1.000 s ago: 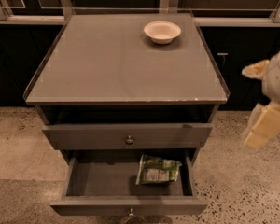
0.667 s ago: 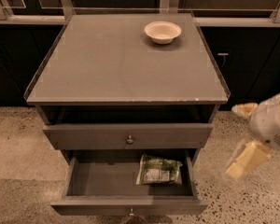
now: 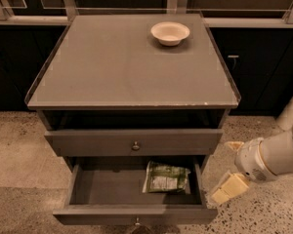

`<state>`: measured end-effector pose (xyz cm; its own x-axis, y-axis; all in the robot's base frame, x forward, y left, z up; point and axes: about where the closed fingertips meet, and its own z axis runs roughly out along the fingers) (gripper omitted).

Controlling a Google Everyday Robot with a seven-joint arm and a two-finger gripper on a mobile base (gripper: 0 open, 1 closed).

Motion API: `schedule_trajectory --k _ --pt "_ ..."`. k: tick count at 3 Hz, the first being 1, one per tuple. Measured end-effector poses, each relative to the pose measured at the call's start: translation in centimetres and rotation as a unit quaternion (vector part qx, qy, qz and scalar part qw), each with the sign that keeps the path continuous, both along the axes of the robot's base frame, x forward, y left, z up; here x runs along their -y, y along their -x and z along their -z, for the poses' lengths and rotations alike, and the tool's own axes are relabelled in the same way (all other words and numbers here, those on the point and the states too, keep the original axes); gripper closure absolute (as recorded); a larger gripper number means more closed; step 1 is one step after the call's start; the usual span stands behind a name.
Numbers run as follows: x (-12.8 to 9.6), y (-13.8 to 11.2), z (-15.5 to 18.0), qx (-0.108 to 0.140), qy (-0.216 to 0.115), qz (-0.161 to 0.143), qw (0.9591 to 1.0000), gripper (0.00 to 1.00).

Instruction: Pick green jalapeno chip bag from middle drawer and place on counter

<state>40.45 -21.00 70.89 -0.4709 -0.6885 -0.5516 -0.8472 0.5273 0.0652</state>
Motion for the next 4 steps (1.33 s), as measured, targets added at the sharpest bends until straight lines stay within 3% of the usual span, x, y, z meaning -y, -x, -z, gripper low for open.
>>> schedule_trajectory --k 1,2,3,4 --pt "1.2 0.7 1.7 -0.016 0.002 0.037 0.9992 0.00" --pt "1.3 1.7 5.6 -0.034 -0.002 0.062 0.9975 0.00" --pt "0.0 1.4 10.4 -0.031 -0.020 0.073 0.9966 0.00" --pt "0.0 0.9 10.9 -0.025 -0.021 0.080 0.9963 0.00"
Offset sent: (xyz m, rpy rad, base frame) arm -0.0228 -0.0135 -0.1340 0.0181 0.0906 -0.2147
